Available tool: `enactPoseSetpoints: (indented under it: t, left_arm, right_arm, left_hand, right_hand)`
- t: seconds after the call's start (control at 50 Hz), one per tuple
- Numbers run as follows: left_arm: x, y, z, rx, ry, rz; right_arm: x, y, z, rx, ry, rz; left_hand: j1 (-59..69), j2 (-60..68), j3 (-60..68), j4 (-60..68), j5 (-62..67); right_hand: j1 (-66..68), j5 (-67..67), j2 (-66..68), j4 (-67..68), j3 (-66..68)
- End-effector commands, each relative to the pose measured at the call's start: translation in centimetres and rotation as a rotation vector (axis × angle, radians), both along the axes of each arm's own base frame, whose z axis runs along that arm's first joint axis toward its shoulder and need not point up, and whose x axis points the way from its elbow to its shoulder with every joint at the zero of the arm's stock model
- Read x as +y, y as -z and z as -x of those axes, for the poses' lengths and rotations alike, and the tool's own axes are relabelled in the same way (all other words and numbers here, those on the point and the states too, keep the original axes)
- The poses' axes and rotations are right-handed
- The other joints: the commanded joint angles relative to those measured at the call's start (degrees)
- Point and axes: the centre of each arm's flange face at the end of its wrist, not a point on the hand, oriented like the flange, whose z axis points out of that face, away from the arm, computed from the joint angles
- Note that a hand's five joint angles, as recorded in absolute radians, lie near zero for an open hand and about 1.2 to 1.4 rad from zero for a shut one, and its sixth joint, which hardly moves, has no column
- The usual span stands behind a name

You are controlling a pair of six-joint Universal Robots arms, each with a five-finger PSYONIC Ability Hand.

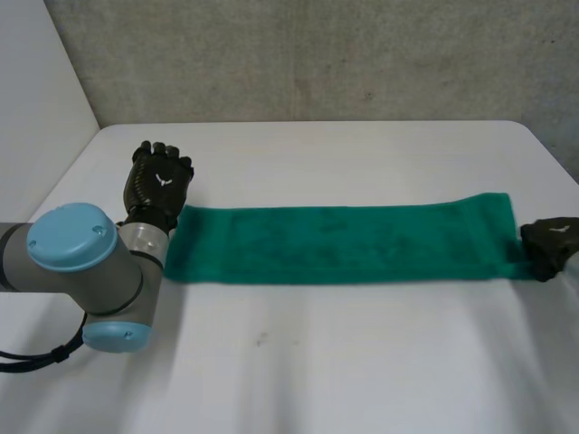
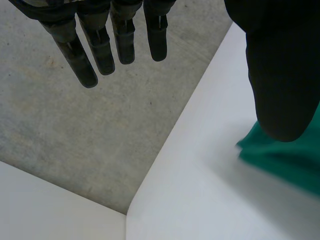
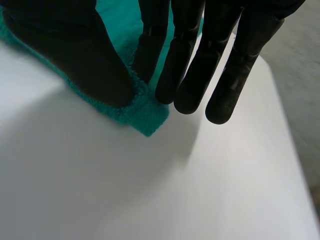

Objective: Fold the towel.

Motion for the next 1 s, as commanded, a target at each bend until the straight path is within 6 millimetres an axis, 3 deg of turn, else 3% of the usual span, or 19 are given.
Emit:
enactPoseSetpoints:
  t: [0.02, 0.1, 0.18, 0.26, 0.28, 0.32, 0.34, 0.36, 0.44, 0.5, 0.6, 0.66, 0.76, 0.8, 0.82, 0.84, 0.88, 0.94, 1.0]
  left_arm:
    - [0.4, -0.6, -0.2, 0.003, -0.001, 0.006]
    - [0.5, -1.0, -0.3, 0.006, -0.002, 0.013]
    - [0.7, -1.0, -0.4, 0.005, -0.002, 0.011]
    - [1.0, -1.0, -0.5, 0.004, -0.005, 0.008]
    - [1.2, -1.2, -0.6, 0.005, -0.008, 0.009]
    - [1.3, -1.4, -0.7, 0.006, -0.01, 0.012]
    - [1.4, -1.5, -0.7, 0.007, -0.01, 0.013]
    - [1.5, -1.7, -0.8, 0.009, -0.011, 0.014]
    - [1.9, -1.8, -1.0, 0.016, -0.011, 0.012]
    - [2.1, -2.0, -1.0, 0.027, -0.01, 0.01]
    - [2.4, -1.9, -1.0, 0.047, -0.005, -0.002]
    - [2.5, -1.9, -1.0, 0.046, -0.004, -0.003]
    - [2.8, -1.9, -0.7, 0.046, 0.008, -0.005]
    - [2.8, -1.9, -0.6, 0.046, 0.008, -0.005]
    - [2.8, -1.9, -0.7, 0.047, 0.008, -0.005]
    - [2.8, -1.9, -0.7, 0.047, 0.008, -0.005]
    - [2.8, -1.9, -0.6, 0.048, 0.01, -0.004]
    - [2.8, -1.9, -0.6, 0.048, 0.012, -0.003]
    - [2.8, -1.9, -0.5, 0.049, 0.013, -0.001]
  right_arm:
    - [-2.5, -2.1, 6.3, 0.159, 0.148, 0.047]
    - [-3.1, -3.0, 7.1, 0.203, 0.148, 0.067]
    - [-3.5, -6.2, 4.2, 0.132, 0.098, 0.17]
    - [-2.7, -8.8, -1.4, 0.027, -0.038, 0.255]
    - [-1.9, -9.6, -4.3, -0.007, -0.127, 0.277]
    - [-0.8, -10.1, -7.5, -0.035, -0.229, 0.293]
    - [-0.1, -10.3, -9.1, -0.047, -0.282, 0.298]
    - [1.5, -10.5, -12.2, -0.069, -0.393, 0.303]
    - [5.4, -10.3, -17.6, -0.112, -0.609, 0.294]
    - [10.4, -9.3, -22.9, -0.157, -0.852, 0.267]
    - [14.0, -4.6, -27.0, -0.158, -1.006, 0.168]
    - [15.0, -2.5, -28.3, -0.138, -1.041, 0.132]
    - [14.8, -1.8, -28.7, -0.12, -1.016, 0.13]
    - [13.6, -2.0, -28.2, -0.095, -0.922, 0.146]
    - [13.3, -2.0, -28.0, -0.088, -0.891, 0.148]
    - [13.2, -2.0, -28.0, -0.088, -0.891, 0.148]
    - [11.9, -3.2, -26.6, -0.073, -0.747, 0.169]
    - [9.9, -5.3, -24.2, -0.099, -0.632, 0.194]
    - [8.6, -5.8, -20.8, -0.142, -0.538, 0.162]
  left_hand:
    - [-0.59, 0.37, 0.19, 0.59, 1.01]
    - [-0.59, 0.37, 0.19, 0.59, 1.01]
    - [-0.59, 0.37, 0.19, 0.59, 1.01]
    - [-0.59, 0.37, 0.19, 0.59, 1.01]
    - [-0.42, 0.54, 0.35, 0.76, 1.18]
    - [-0.59, 0.37, 0.19, 0.59, 1.01]
    - [-0.59, 0.37, 0.19, 0.59, 1.01]
    - [-0.59, 0.37, 0.19, 0.59, 1.01]
    - [-0.42, 0.54, 0.36, 0.76, 1.18]
    - [-0.42, 0.54, 0.35, 0.76, 1.18]
    - [-0.42, 0.54, 0.36, 0.76, 1.18]
    - [-0.59, 0.37, 0.19, 0.59, 1.01]
    - [-0.42, 0.54, 0.36, 0.76, 1.18]
    - [-0.59, 0.37, 0.19, 0.59, 1.01]
    - [-0.59, 0.37, 0.19, 0.59, 1.01]
    - [-0.59, 0.37, 0.19, 0.59, 1.01]
    - [-0.59, 0.37, 0.19, 0.59, 1.01]
    - [-0.59, 0.37, 0.19, 0.59, 1.01]
    - [-0.42, 0.54, 0.35, 0.76, 1.18]
  right_hand:
    - [24.73, 14.6, 12.96, 11.83, 12.41]
    - [24.73, 14.6, 12.96, 11.83, 12.41]
    - [24.73, 14.6, 12.96, 11.83, 12.41]
    - [24.73, 14.6, 12.96, 11.83, 12.41]
    - [24.73, 14.6, 12.96, 11.83, 12.41]
    - [24.73, 14.6, 12.96, 11.83, 12.41]
    - [24.73, 14.6, 12.96, 11.83, 12.41]
    - [24.73, 14.6, 12.96, 11.83, 12.41]
    - [24.73, 14.6, 12.96, 11.83, 12.41]
    - [24.73, 14.6, 12.96, 11.83, 12.41]
    - [24.73, 14.6, 12.96, 11.83, 12.41]
    - [24.73, 14.6, 12.96, 11.83, 12.41]
    - [24.73, 14.6, 12.96, 11.83, 12.41]
    - [-22.71, -32.83, -34.48, -35.61, -35.02]
    - [-33.8, -43.93, -45.58, -46.71, -46.12]
    - [-33.91, -44.04, -45.69, -46.82, -46.23]
    - [-44.14, -54.27, -55.91, -57.04, -56.46]
    - [-45.27, -55.4, -57.04, -58.17, -57.59]
    - [-45.27, -55.4, -57.04, -58.17, -57.59]
